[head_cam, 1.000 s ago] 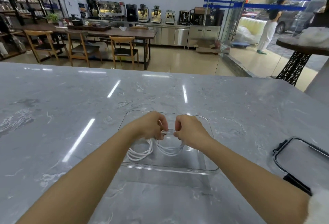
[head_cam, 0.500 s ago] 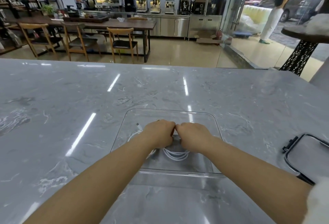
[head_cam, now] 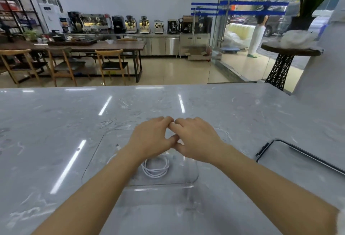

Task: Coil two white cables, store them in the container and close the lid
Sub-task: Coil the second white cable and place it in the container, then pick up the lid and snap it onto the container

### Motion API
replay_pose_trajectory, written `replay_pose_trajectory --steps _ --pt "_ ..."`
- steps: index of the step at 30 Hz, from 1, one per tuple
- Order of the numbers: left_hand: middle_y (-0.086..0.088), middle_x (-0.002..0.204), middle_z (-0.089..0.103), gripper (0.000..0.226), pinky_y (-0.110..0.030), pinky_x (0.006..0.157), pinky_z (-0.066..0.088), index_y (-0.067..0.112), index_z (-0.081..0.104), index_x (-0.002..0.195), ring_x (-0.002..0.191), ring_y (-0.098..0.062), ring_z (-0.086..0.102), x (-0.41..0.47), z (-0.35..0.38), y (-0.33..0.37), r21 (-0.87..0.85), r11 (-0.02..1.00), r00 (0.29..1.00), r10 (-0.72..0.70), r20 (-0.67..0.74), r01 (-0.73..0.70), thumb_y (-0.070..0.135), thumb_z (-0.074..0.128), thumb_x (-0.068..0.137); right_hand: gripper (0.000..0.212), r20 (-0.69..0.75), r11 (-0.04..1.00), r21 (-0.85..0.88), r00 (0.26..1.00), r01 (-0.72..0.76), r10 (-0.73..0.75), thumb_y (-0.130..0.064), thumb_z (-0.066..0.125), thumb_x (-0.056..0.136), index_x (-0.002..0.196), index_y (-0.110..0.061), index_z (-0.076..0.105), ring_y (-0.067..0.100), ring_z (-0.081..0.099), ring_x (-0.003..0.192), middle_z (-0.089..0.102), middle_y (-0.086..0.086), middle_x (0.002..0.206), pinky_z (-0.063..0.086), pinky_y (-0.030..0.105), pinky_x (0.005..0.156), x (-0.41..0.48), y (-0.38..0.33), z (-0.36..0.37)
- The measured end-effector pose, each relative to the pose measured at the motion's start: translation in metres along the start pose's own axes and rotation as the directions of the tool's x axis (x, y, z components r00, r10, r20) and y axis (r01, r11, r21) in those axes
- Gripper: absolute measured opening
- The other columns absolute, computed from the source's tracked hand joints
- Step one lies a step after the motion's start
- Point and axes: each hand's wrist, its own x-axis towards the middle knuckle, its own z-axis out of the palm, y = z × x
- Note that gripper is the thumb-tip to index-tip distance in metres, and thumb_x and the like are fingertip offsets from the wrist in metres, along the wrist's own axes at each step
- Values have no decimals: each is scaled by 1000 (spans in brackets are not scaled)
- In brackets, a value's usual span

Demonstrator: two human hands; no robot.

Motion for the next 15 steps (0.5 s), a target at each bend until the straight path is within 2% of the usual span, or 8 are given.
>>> replay_pose_trajectory --steps 2,5,8,11,15 --pt "6 123 59 53 -34 86 46 26 45 127 112 -16 53 6 4 26 0 999 999 40 -37 -40 56 44 83 43 -8 999 -9 999 -46 46 -36 57 82 120 -15 53 33 62 83 66 10 98 41 38 72 -23 23 -8" --pt "6 124 57 56 -31 86 43 26 42 131 113 -15 51 21 21 73 3 994 994 105 -42 -105 57 45 84 53 18 987 -20 987 -159 160 -45 47 89 137 -26 35 29 56 102 58 7 120 39 37 88 -67 61 -17" --pt "6 126 56 59 -31 87 41 28 37 135 115 -15 50 36 45 129 -35 982 982 187 8 -187 57 44 84 54 36 960 -48 960 -274 276 -49 39 91 141 -34 25 27 51 114 49 7 135 36 36 94 -118 103 -25" --pt "5 133 52 62 -31 90 39 29 32 139 120 -16 46 46 72 184 -65 961 961 271 58 -267 57 44 86 56 57 922 -84 922 -377 382 -51 41 90 141 -34 26 29 53 113 51 7 132 37 38 92 -175 140 -28" --pt "4 134 52 61 -30 93 37 30 35 138 119 -18 48 53 115 240 -95 927 924 370 91 -362 57 44 85 60 101 839 -116 834 -531 542 -53 41 90 142 -32 21 25 49 116 50 3 132 35 36 94 -246 180 -29"
